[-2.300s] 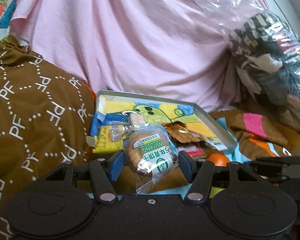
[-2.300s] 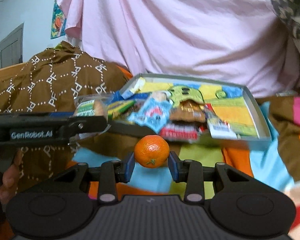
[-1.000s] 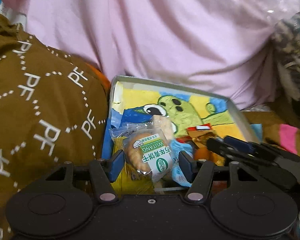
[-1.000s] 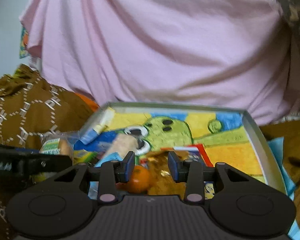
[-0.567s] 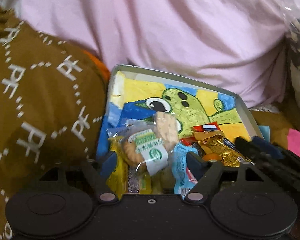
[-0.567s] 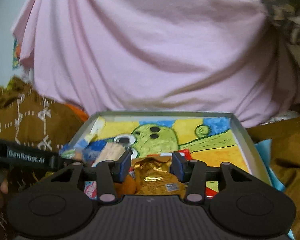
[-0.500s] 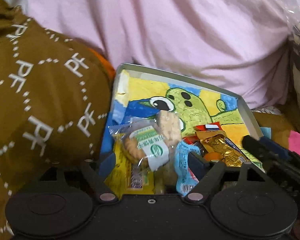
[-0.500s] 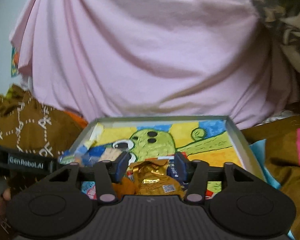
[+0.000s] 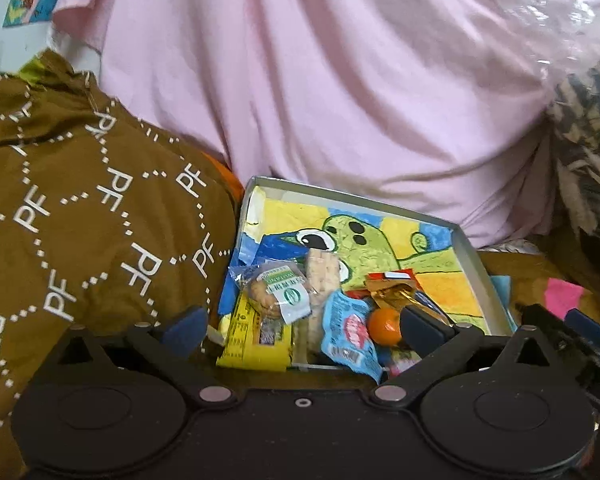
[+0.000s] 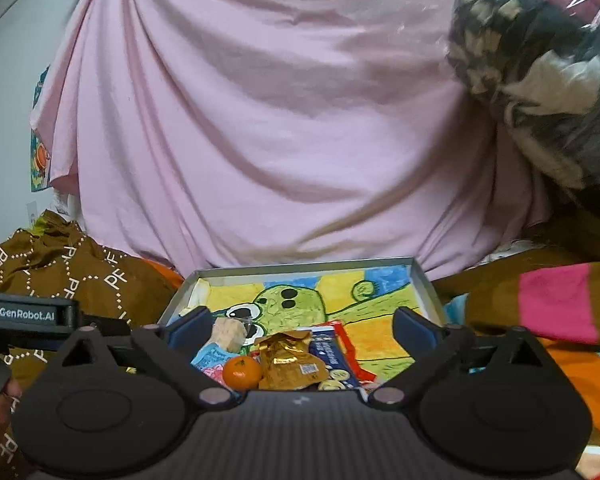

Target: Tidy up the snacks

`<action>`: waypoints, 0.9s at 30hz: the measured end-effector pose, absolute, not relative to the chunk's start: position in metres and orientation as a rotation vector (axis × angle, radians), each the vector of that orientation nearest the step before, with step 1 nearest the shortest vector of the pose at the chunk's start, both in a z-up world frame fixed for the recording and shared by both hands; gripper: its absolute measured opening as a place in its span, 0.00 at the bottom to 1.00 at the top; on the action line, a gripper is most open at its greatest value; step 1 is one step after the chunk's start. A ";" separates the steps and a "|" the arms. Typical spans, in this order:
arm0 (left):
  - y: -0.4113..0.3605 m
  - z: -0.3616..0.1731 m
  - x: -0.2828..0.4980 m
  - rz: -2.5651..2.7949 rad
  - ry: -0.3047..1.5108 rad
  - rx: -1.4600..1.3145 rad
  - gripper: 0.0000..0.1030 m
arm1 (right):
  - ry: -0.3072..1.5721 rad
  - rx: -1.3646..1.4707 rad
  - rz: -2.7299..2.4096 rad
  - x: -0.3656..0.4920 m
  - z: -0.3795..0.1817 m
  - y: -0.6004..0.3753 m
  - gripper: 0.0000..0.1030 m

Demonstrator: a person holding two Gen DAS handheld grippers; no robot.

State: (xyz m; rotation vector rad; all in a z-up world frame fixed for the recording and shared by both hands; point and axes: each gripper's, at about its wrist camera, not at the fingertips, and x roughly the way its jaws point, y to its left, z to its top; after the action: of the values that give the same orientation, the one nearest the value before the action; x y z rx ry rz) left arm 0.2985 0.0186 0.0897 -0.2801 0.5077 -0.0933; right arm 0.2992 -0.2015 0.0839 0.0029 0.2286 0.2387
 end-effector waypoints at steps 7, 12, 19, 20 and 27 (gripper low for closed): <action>0.013 0.095 0.254 -0.070 0.450 -0.218 0.99 | 0.236 0.027 0.210 0.257 0.088 -0.216 1.00; 0.006 0.101 0.224 -0.065 0.412 -0.162 0.99 | 0.223 0.036 0.212 0.234 0.090 -0.219 1.00; -0.007 0.106 0.188 -0.056 0.361 -0.088 0.99 | 0.206 0.069 0.232 0.202 0.091 -0.226 1.00; -0.010 0.106 0.183 -0.052 0.354 -0.075 0.99 | 0.209 0.073 0.233 0.198 0.091 -0.227 1.00; -0.024 0.108 0.147 -0.070 0.338 -0.066 0.99 | 0.238 0.083 0.229 0.166 0.085 -0.236 1.00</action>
State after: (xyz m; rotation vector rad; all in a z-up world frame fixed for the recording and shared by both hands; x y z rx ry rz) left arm 0.1473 -0.0242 0.1080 -0.0659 0.3381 -0.0702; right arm 0.1657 -0.2360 0.0846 0.0831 0.2376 0.2286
